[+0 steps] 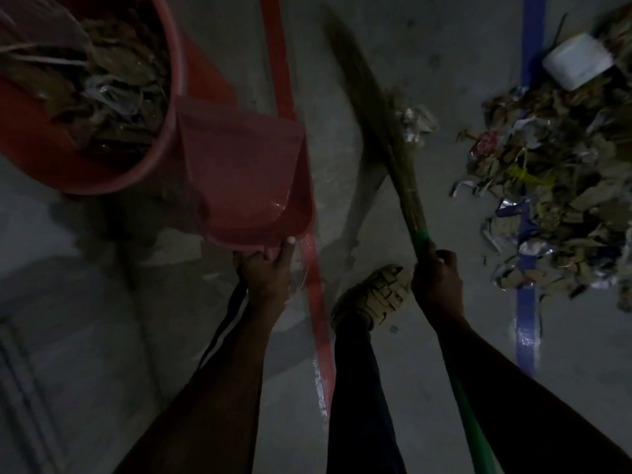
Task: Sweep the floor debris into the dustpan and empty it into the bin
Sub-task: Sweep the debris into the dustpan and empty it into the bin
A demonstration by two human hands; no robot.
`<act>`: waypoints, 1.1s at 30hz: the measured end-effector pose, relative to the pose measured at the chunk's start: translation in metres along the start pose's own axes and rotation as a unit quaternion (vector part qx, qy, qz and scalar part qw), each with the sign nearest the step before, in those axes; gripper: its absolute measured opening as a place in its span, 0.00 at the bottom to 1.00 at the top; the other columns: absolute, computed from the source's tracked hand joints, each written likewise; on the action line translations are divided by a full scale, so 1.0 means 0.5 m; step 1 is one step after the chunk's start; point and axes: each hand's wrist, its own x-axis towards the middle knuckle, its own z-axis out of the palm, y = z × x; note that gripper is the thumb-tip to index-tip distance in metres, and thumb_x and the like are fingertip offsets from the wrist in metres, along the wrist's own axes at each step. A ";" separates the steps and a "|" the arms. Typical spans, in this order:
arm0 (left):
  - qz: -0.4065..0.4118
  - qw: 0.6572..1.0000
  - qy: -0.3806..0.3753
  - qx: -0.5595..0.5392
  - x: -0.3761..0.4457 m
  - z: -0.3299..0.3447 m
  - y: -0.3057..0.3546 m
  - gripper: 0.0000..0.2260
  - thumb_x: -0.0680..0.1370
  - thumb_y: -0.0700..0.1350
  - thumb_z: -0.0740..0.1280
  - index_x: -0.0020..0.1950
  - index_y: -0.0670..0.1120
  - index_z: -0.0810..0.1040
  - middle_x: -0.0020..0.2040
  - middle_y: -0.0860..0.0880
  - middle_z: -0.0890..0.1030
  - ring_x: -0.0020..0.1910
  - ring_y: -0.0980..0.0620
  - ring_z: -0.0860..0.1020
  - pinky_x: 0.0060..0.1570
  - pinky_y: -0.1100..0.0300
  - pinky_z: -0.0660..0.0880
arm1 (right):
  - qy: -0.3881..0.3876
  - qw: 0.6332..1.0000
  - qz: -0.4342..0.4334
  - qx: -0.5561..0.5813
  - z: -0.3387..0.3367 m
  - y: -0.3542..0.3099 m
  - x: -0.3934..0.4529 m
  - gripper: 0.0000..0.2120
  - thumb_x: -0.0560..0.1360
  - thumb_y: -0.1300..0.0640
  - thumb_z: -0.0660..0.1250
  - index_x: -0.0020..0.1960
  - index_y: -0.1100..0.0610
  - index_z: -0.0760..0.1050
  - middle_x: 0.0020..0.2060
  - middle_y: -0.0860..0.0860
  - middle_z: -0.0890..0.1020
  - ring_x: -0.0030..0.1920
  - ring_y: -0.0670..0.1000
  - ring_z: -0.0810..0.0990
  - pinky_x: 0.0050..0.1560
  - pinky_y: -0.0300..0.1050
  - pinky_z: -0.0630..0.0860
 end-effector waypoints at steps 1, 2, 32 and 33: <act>0.006 1.000 -0.010 0.009 -0.001 0.006 0.016 0.19 0.72 0.62 0.75 0.37 0.48 0.78 0.32 0.41 0.78 0.34 0.43 0.78 0.38 0.46 0.75 | 0.019 1.000 0.008 0.007 -0.005 0.013 -0.009 0.27 0.78 0.60 0.64 0.75 0.59 0.63 0.62 0.62 0.69 0.38 0.64 0.76 0.34 0.50 0.73; 0.015 1.000 -0.015 0.004 0.001 0.015 0.026 0.16 0.72 0.61 0.76 0.36 0.51 0.78 0.30 0.45 0.76 0.32 0.46 0.76 0.36 0.48 0.73 | 0.035 0.999 0.013 0.014 -0.008 0.024 -0.017 0.26 0.78 0.60 0.65 0.75 0.60 0.63 0.63 0.63 0.69 0.37 0.64 0.76 0.33 0.50 0.72; 0.017 0.970 -0.228 0.081 -0.127 0.272 0.131 0.22 0.80 0.59 0.68 0.48 0.39 0.77 0.25 0.49 0.66 0.16 0.55 0.64 0.20 0.69 0.61 | 0.100 0.987 0.105 0.070 -0.024 0.285 -0.086 0.28 0.79 0.59 0.64 0.76 0.60 0.60 0.64 0.63 0.67 0.28 0.55 0.70 0.25 0.46 0.69; 0.024 0.969 -0.231 0.087 -0.132 0.284 0.131 0.22 0.79 0.60 0.69 0.46 0.39 0.76 0.24 0.49 0.66 0.16 0.55 0.64 0.21 0.68 0.61 | 0.092 0.989 0.093 0.074 -0.016 0.290 -0.093 0.27 0.79 0.59 0.65 0.75 0.60 0.61 0.64 0.62 0.68 0.28 0.55 0.71 0.25 0.46 0.70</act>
